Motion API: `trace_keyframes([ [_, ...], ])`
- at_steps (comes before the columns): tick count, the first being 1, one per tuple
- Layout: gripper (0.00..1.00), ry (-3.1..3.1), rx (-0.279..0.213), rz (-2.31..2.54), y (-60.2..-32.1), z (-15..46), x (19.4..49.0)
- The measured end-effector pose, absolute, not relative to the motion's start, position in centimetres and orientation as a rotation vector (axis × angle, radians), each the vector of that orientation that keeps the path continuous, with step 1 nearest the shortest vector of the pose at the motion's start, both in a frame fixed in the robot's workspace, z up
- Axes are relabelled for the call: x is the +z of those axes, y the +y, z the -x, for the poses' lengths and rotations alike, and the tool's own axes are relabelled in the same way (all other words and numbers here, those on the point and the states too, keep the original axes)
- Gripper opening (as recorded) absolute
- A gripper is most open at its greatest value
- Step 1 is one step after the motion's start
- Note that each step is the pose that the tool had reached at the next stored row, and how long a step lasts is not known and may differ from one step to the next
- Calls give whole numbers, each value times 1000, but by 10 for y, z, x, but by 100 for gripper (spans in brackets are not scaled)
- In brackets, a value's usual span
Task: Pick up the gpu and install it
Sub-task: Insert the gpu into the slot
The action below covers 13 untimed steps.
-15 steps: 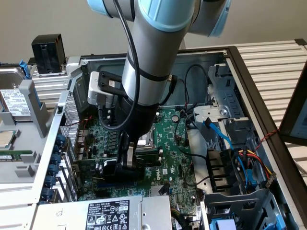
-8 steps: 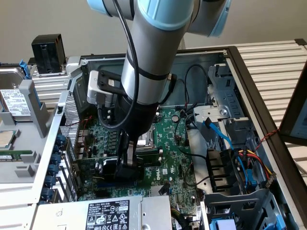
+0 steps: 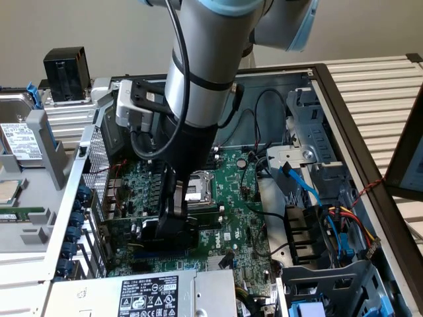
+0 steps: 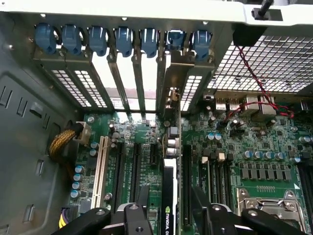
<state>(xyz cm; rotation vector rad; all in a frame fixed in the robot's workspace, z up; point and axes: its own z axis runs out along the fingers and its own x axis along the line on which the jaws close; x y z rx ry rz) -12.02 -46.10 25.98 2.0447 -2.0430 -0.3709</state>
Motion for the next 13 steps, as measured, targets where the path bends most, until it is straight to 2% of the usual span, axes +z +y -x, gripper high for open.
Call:
trace_keyframes([
  [5, 47, -2047, -364, -2049, -461, 121, 274],
  [13, 47, -2051, -358, -2053, -461, 122, 275],
])
